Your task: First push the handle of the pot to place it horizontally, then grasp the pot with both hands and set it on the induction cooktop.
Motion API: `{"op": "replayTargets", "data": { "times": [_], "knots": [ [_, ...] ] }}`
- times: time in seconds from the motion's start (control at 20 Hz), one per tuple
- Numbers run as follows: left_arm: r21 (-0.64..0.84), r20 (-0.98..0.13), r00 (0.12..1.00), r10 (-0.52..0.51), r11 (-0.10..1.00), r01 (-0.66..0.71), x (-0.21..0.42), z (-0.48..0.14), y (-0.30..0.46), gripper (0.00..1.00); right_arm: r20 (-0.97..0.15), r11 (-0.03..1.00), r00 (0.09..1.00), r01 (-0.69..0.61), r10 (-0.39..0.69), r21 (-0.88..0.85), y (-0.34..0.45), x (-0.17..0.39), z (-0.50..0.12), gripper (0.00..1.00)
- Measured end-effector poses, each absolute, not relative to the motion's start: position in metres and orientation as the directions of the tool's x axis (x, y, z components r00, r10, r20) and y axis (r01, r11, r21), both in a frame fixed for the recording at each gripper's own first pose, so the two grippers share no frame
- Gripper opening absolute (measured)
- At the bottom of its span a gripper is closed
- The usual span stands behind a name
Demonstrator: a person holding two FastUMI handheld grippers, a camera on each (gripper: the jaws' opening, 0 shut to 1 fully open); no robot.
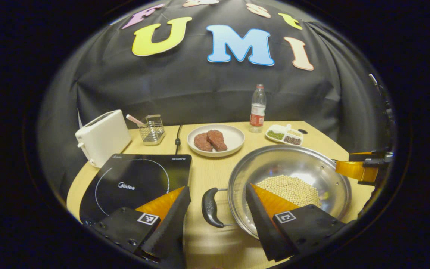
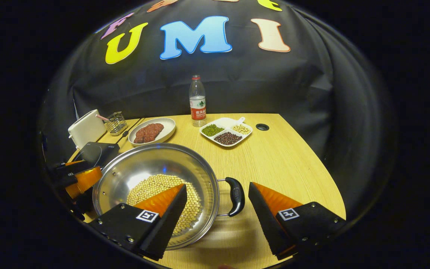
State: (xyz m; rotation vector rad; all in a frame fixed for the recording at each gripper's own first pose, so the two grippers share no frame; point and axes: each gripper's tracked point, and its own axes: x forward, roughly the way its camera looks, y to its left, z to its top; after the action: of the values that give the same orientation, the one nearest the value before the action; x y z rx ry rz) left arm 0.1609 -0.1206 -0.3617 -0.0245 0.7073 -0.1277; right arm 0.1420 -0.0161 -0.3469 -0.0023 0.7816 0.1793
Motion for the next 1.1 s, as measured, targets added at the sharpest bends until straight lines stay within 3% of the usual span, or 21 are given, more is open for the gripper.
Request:
{"op": "replayTargets", "data": {
  "times": [0.55,0.6,0.75,0.8,0.9,0.95,1.05,1.1],
  "knots": [
    [-0.099,-0.744,0.656,-0.125,0.992,0.076,0.161,-0.411,-0.130,0.97,-0.769,0.986,0.624,-0.159,0.139,0.049,-0.016,0.148,-0.384,1.00],
    [-0.097,-0.747,0.654,-0.122,0.992,0.075,0.163,-0.412,-0.130,0.90,-0.771,0.987,0.624,-0.154,0.128,0.040,-0.018,0.148,-0.385,0.93],
    [-0.099,-0.753,0.646,-0.122,0.992,0.072,0.161,-0.416,-0.131,0.85,-0.778,0.991,0.620,-0.135,0.103,0.023,-0.024,0.150,-0.388,0.88],
    [-0.102,-0.755,0.644,-0.124,0.992,0.071,0.161,-0.416,-0.131,0.84,-0.778,0.992,0.621,-0.122,0.092,0.020,-0.028,0.151,-0.389,0.73],
    [-0.110,-0.752,0.647,-0.127,0.992,0.067,0.162,-0.418,-0.131,0.82,-0.785,0.993,0.611,-0.107,0.102,0.045,-0.027,0.151,-0.391,0.64],
    [-0.113,-0.752,0.646,-0.129,0.991,0.067,0.162,-0.418,-0.132,0.87,-0.788,0.993,0.607,-0.108,0.104,0.048,-0.027,0.150,-0.392,0.64],
    [-0.103,-0.756,0.643,-0.125,0.992,0.072,0.162,-0.418,-0.132,0.85,-0.785,0.993,0.612,-0.112,0.102,0.042,-0.027,0.150,-0.391,0.62],
    [-0.101,-0.757,0.642,-0.122,0.992,0.070,0.162,-0.418,-0.133,0.78,-0.783,0.992,0.613,-0.120,0.105,0.039,-0.026,0.149,-0.390,0.62]
  ]
}}
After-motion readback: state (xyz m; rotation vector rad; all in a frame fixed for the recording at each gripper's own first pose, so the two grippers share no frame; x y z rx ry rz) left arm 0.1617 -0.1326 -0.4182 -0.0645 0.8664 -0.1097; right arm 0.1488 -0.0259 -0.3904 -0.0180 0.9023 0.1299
